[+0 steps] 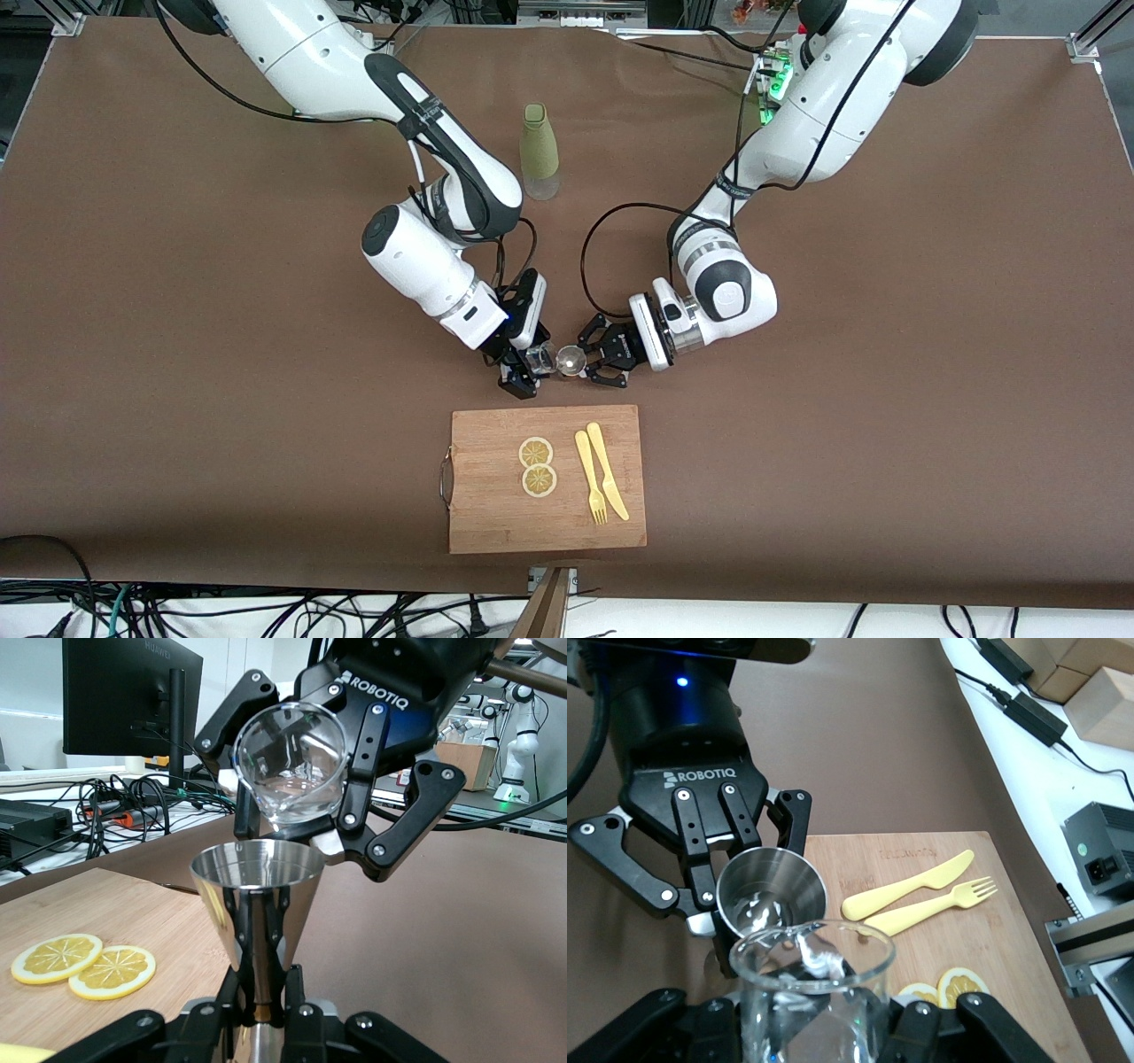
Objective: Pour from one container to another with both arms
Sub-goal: 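Tilt the glass upright and pull both grippers apart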
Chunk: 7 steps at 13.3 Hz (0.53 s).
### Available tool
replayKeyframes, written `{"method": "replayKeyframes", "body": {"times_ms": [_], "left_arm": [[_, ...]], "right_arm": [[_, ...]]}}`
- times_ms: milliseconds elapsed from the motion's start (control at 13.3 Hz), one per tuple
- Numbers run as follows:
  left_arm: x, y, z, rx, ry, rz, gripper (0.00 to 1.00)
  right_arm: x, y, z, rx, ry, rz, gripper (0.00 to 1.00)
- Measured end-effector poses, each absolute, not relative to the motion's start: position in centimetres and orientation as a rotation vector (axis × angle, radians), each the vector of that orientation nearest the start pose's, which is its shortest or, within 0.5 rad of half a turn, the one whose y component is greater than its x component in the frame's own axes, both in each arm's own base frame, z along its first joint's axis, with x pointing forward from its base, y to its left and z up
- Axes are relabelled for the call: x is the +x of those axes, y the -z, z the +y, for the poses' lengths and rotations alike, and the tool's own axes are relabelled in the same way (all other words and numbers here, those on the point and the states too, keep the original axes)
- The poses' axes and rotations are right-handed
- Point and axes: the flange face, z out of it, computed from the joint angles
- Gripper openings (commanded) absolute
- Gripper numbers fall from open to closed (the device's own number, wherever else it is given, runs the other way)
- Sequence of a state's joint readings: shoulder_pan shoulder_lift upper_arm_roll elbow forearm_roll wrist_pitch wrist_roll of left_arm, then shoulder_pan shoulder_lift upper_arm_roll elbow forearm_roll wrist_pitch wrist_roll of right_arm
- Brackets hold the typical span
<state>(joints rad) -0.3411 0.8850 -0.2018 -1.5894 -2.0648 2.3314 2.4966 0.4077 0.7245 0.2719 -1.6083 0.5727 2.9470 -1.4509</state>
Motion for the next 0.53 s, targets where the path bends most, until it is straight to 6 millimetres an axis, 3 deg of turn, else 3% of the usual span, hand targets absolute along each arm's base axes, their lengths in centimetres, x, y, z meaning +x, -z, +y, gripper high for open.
{"method": "replayKeyframes", "body": {"times_ms": [527], "left_arm": [[60.37, -12.86, -34.61, 1.696, -1.235, -1.03, 0.0]], "right_arm": [[61.69, -27.65, 39.83, -2.236, 0.959, -1.483, 0.0]]}}
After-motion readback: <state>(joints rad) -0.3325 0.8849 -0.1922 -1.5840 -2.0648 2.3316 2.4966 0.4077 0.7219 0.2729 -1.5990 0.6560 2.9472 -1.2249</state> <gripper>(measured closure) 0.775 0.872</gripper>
